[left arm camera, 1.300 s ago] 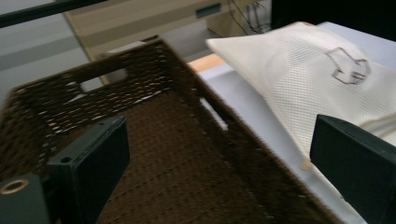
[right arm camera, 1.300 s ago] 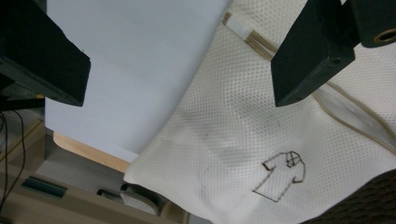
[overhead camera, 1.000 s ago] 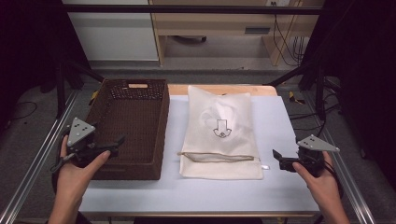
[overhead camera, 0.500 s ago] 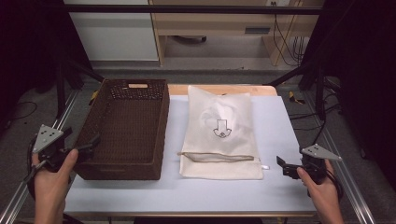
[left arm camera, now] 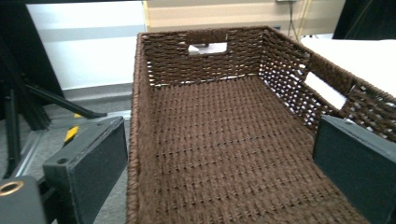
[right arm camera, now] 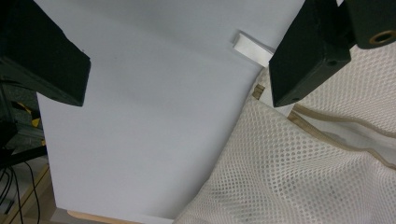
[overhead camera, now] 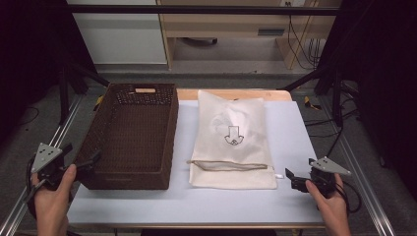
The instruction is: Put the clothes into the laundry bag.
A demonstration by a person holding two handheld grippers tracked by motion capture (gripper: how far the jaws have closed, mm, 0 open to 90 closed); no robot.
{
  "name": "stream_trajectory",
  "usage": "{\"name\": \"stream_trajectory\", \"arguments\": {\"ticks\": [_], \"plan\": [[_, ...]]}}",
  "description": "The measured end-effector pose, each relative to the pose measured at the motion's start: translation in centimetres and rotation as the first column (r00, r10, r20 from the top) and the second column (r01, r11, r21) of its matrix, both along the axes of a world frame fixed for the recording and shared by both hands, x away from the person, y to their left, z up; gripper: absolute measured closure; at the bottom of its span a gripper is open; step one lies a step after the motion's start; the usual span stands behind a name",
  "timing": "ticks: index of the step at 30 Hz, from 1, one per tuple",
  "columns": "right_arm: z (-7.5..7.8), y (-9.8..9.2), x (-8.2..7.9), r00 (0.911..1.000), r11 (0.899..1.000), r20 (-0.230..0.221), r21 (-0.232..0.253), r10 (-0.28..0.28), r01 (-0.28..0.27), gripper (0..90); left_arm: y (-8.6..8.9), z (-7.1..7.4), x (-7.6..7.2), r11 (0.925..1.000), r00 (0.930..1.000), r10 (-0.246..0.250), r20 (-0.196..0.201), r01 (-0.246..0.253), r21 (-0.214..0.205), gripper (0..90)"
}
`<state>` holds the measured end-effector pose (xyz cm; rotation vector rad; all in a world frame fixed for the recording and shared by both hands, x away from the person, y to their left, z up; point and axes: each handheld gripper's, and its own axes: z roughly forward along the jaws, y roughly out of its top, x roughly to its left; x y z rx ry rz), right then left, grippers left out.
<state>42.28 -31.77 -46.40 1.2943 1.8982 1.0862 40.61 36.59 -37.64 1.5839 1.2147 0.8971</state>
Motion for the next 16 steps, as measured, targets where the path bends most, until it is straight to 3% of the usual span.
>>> {"name": "stream_trajectory", "arguments": {"ticks": [4, 7, 11, 16], "plan": [[-0.6, 0.4, -0.2, 0.9998, 1.0, 0.019, 0.01, -0.007, 0.007, 6.1, -0.1, 0.1, -0.7, 1.0, 0.999, -0.003, 0.044, 0.003, 0.007, 3.5], [-1.1, 0.6, -0.5, 0.9998, 1.0, 0.02, 0.01, -0.01, 0.01, 6.2, 0.0, -0.1, -1.0, 1.0, 0.9986, -0.002, 0.053, 0.002, 0.003, 3.3], [-1.3, 0.6, -0.6, 0.9995, 1.0, 0.029, 0.008, -0.014, 0.014, 6.2, 0.3, -0.9, -1.3, 0.9999, 0.9992, 0.011, 0.038, -0.01, -0.009, 3.2], [-1.4, 0.7, -0.6, 0.9995, 1.0, 0.027, 0.002, -0.018, 0.017, 6.2, 0.4, -0.8, -1.7, 0.9998, 0.9982, 0.02, 0.056, -0.02, -0.005, 3.2]]}}
